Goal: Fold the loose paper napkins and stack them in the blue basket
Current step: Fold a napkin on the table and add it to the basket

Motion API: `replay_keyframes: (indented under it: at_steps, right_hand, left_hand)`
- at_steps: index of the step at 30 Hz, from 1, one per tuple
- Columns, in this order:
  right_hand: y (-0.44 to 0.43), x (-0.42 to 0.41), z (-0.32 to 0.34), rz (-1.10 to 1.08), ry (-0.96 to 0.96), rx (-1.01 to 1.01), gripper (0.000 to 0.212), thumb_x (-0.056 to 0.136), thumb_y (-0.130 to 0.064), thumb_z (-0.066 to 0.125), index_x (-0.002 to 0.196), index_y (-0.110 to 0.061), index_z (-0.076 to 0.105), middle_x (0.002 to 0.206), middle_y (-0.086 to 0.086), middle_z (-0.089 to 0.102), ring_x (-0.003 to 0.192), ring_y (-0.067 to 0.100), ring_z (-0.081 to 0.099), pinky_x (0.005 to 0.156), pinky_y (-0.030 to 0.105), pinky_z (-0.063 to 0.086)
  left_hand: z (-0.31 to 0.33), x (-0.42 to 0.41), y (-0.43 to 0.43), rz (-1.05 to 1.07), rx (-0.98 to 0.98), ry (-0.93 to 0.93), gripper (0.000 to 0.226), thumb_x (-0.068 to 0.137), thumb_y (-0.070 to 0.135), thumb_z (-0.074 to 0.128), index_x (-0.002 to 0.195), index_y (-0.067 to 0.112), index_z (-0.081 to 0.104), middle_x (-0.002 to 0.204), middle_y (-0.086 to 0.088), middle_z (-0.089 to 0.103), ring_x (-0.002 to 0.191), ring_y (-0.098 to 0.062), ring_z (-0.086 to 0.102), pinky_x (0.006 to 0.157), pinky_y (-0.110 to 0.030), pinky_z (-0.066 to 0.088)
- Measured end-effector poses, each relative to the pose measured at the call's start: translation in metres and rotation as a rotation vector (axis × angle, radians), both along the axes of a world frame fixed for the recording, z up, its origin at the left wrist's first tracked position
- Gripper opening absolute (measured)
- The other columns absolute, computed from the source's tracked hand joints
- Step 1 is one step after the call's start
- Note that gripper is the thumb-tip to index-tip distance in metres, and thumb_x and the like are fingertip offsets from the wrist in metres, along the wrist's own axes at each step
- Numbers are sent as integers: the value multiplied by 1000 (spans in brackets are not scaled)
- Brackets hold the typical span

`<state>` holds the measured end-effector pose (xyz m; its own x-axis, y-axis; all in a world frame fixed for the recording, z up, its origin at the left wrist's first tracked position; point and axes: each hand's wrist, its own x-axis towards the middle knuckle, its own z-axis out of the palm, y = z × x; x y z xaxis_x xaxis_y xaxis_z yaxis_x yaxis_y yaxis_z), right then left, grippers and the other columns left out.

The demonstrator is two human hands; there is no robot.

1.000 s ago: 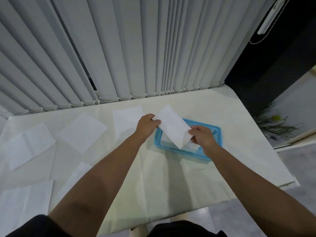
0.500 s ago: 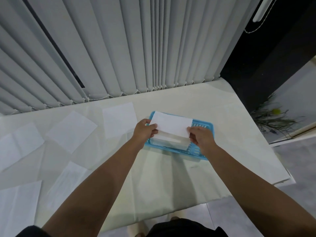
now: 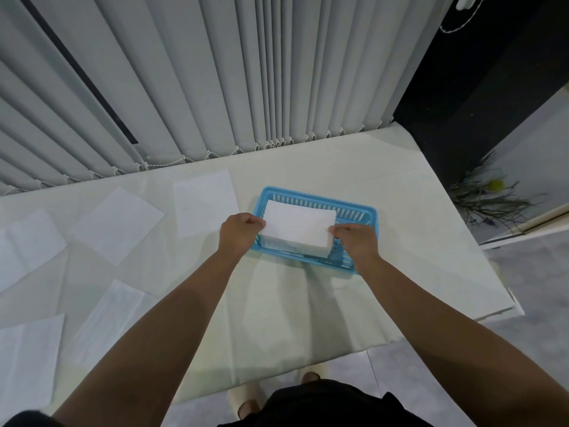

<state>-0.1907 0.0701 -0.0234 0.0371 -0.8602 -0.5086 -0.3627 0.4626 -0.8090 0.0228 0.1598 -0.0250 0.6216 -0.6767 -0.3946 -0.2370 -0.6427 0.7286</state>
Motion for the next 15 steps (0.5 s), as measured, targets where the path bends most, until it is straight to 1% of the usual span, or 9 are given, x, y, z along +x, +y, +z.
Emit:
replay_keyframes:
  at_steps: [4, 7, 10, 12, 15]
  right_hand:
    - [-1, -1, -1, -22, 2, -9, 12, 81, -16, 73, 89, -7, 74, 81, 0, 67, 62, 4, 54, 56, 15, 42]
    - [-3, -1, -1, -15, 6, -5, 15, 82, -17, 72, 91, -6, 74, 85, 0, 67, 64, 4, 54, 57, 15, 41]
    - [-4, -2, -1, -10, 15, 8, 11, 82, -18, 72, 88, -9, 73, 86, 0, 67, 65, 5, 54, 54, 15, 41]
    - [-3, -1, -2, -13, 27, 11, 11, 82, -19, 73, 87, -10, 73, 84, -1, 67, 63, 5, 54, 52, 16, 40]
    - [-1, -1, -3, -12, 38, 17, 13, 81, -22, 74, 85, -10, 72, 82, 0, 66, 63, 7, 54, 52, 18, 41]
  left_hand:
    - [-2, -2, 0, -18, 8, -30, 18, 87, 29, 63, 94, 15, 73, 93, 3, 67, 87, -16, 59, 75, -26, 44]
    - [-2, -3, -2, -19, 11, -42, 21, 87, 29, 63, 97, 15, 74, 98, 1, 70, 91, -18, 61, 80, -28, 48]
    - [-4, -3, -3, -20, 24, -61, 22, 88, 30, 62, 98, 14, 74, 102, -1, 71, 97, -21, 62, 84, -31, 49]
    - [-5, -3, -2, -18, 22, -59, 22, 87, 30, 62, 97, 14, 74, 102, -2, 71, 96, -21, 62, 84, -31, 49]
    - [-6, -3, -2, -6, 10, -48, 21, 87, 29, 62, 96, 14, 73, 101, -2, 71, 90, -19, 60, 81, -30, 48]
